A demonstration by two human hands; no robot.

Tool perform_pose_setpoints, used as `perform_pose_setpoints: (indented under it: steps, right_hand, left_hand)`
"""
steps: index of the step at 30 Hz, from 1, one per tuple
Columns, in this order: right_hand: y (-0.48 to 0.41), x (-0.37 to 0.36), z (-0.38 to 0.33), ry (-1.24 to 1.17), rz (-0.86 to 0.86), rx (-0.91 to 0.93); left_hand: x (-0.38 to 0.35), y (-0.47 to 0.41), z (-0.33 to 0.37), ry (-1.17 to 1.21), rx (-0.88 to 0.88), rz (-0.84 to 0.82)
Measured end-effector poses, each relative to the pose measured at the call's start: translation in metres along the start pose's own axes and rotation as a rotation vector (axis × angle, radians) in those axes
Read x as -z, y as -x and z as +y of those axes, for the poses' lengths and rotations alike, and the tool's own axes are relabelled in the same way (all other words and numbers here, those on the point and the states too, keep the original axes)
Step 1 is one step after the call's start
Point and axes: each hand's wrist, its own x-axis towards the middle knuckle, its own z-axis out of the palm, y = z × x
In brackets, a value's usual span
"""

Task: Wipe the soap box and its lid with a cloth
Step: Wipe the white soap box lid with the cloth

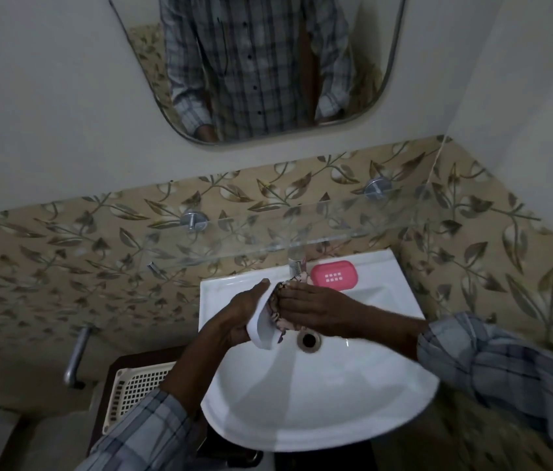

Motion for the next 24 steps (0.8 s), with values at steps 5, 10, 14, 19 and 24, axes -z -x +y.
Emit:
perform_pose_setpoints:
  steps: [5,10,14,19,24]
  right_hand:
    - [-0.016,-0.011,-0.065,-0.244,0.129,-0.311]
    - [-0.035,0.007,-0.085,-0.931,0.174,-1.091]
    - [-0.044,0.024,-0.076,-1.634,0.480,-1.392]
    - [-0.056,0.047,-0.058,-1.940,0.796,-1.385]
    - [-0.048,0.049,-0.067,-1.570,0.717,-1.250]
  left_hand:
    - [-0.001,-0.006,-0.016,-0.064,-0.081,0.196]
    - [-0.007,-0.013,-0.036,-0.032,-0.165,0.313]
    - [-0.007,-0.011,-0.054,-0.206,-0.658,0.217]
    - [0.001,-0.013,-0.065,-0.388,-0.952,0.115]
    - [0.005,-0.009,-0.058,-0.669,-0.957,0.040]
